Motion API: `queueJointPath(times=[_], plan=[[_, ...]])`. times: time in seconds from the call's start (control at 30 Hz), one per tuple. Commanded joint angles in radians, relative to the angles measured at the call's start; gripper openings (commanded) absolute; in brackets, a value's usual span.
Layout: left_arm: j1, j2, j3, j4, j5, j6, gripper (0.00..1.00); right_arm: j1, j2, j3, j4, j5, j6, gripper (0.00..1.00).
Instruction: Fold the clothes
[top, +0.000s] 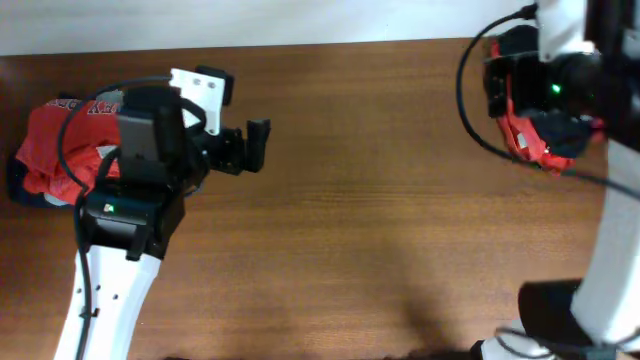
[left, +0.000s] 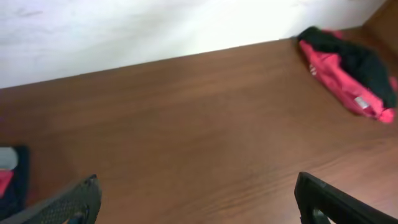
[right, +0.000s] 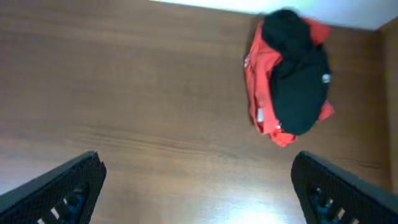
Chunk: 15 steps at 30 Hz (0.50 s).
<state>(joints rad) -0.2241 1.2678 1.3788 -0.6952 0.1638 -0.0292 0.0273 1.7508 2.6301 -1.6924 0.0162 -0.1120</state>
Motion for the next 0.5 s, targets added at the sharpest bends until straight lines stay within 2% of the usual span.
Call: queueJointPath(times=[0.0, 0.47], plan=[[-0.007, -0.002, 0.015, -0.028, -0.087, 0.026, 0.99, -0.002, -0.086, 0.023, -0.006, 0.023, -0.004, 0.99], [-0.007, 0.002, 0.015, -0.089, -0.083, 0.026, 0.99, -0.002, -0.100, 0.022, -0.006, 0.022, -0.004, 0.99]])
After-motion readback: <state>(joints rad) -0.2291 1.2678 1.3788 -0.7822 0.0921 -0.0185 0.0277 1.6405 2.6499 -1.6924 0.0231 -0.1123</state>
